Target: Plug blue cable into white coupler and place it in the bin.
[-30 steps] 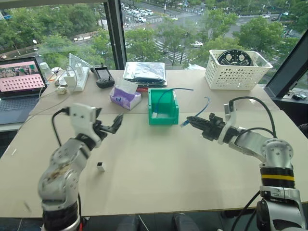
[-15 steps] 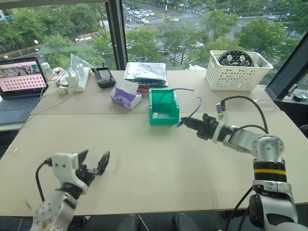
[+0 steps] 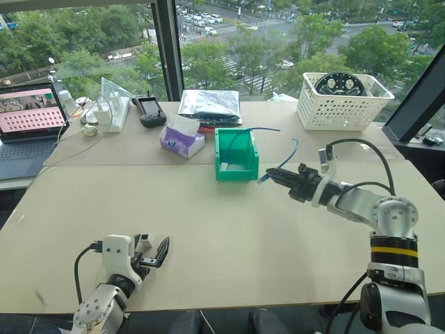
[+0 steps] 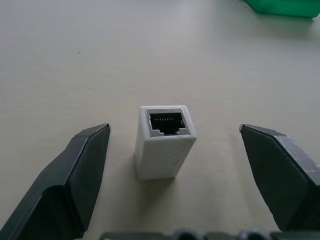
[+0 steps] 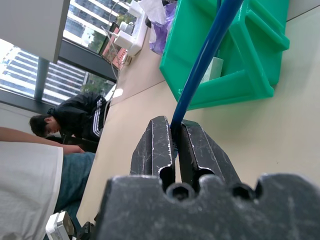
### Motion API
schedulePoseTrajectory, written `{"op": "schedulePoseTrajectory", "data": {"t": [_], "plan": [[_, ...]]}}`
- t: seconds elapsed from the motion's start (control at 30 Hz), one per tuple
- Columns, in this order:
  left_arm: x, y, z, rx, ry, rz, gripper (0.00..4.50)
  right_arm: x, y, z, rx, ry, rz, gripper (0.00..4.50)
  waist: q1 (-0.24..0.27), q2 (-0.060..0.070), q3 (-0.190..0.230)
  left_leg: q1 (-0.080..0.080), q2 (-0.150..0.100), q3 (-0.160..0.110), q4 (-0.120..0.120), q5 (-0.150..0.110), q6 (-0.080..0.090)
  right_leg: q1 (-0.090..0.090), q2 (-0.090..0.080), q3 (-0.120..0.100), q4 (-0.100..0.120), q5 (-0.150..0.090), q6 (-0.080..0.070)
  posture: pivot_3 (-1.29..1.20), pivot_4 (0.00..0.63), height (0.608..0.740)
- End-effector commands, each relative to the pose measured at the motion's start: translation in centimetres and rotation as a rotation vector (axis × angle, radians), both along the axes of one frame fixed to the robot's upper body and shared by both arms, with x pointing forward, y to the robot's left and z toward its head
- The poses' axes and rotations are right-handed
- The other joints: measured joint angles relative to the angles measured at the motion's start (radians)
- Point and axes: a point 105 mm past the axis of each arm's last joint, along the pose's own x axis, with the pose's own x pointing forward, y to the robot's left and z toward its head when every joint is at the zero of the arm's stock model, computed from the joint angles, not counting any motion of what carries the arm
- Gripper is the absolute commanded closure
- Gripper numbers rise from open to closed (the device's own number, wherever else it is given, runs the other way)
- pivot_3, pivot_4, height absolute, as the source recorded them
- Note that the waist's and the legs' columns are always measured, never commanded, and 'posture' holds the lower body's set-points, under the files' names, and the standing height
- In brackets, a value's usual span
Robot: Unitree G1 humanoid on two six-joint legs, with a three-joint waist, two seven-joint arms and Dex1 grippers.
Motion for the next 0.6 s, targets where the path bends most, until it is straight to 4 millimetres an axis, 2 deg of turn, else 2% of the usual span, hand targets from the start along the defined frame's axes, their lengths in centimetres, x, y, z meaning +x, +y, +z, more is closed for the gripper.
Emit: {"op": "schedulePoseTrajectory", "data": {"t": [0.03,0.1,0.13,0.17,0.27,0.33,0.37,0.43,0.53,0.6], "plan": [[-0.2,0.6,-0.9,0.027,0.032,0.014,1.05,-0.4,-0.4,1.3,0.013,-0.055,-0.011,4.50,0.000,0.000,0.000,0.000,0.000,0.000,0.000,0.000,0.000,0.000,0.000,0.000,0.000,0.000,0.000,0.00,0.150,0.734],[-0.3,0.7,-1.3,0.030,0.045,0.016,1.70,-0.4,-0.4,1.3,0.013,-0.056,-0.014,4.50,0.000,0.001,0.000,0.000,0.000,0.000,0.000,0.000,0.000,0.000,0.000,0.000,0.000,0.000,0.000,0.00,0.150,0.734],[-0.3,0.8,-1.5,0.032,0.051,0.019,2.30,-0.4,-0.5,1.4,0.013,-0.056,-0.016,4.50,0.000,0.001,0.000,0.000,0.000,0.000,0.000,0.000,0.000,0.000,0.000,0.000,0.000,0.000,0.000,0.00,0.150,0.734],[-0.3,1.0,-1.8,0.034,0.061,0.020,2.47,-0.5,-0.5,1.4,0.012,-0.057,-0.019,4.50,0.000,0.001,0.000,0.000,0.000,0.000,0.000,0.000,0.000,0.000,-0.001,0.000,0.000,0.000,0.000,0.00,0.150,0.734],[0.1,2.3,-2.0,0.055,0.070,0.012,3.57,-0.6,-0.7,1.5,0.011,-0.061,-0.029,4.50,0.002,0.002,-0.001,0.000,0.000,0.000,-0.001,0.000,0.000,0.000,-0.001,0.000,-0.001,0.000,0.000,0.00,0.150,0.734],[1.1,3.0,-1.7,0.054,0.060,-0.058,3.84,-0.7,-0.9,1.6,0.008,-0.067,-0.039,4.50,0.006,0.004,-0.002,0.001,0.000,0.000,-0.001,0.000,0.000,0.000,-0.001,-0.001,-0.001,-0.001,0.000,0.00,0.150,0.734],[1.5,2.7,-1.2,0.066,0.044,-0.122,3.84,-0.7,-1.0,1.6,0.009,-0.069,-0.043,4.50,0.008,0.005,-0.003,0.001,0.000,0.000,-0.001,0.000,0.000,0.001,-0.001,-0.001,0.000,-0.003,0.000,0.00,0.150,0.734],[2.9,1.9,0.1,0.084,0.002,-0.241,3.84,-0.9,-1.1,1.7,0.008,-0.073,-0.052,4.50,0.008,0.006,-0.003,0.002,0.000,0.000,0.000,0.000,0.000,0.000,0.000,-0.002,0.001,-0.005,-0.002,0.00,0.150,0.734],[6.3,0.4,2.1,0.140,-0.049,-0.385,3.84,-1.3,-1.4,1.7,0.004,-0.080,-0.068,4.50,0.015,0.006,-0.003,0.002,0.000,0.000,0.000,0.001,0.000,0.001,0.000,-0.002,0.002,-0.005,-0.002,0.00,0.150,0.734],[7.2,-0.8,2.9,0.145,-0.058,-0.483,3.84,-1.4,-1.4,1.7,-0.005,-0.084,-0.077,4.50,0.019,0.005,-0.002,0.000,0.000,0.000,0.001,0.002,0.001,0.000,0.000,-0.003,0.002,-0.004,-0.001,0.00,0.150,0.734]]}}
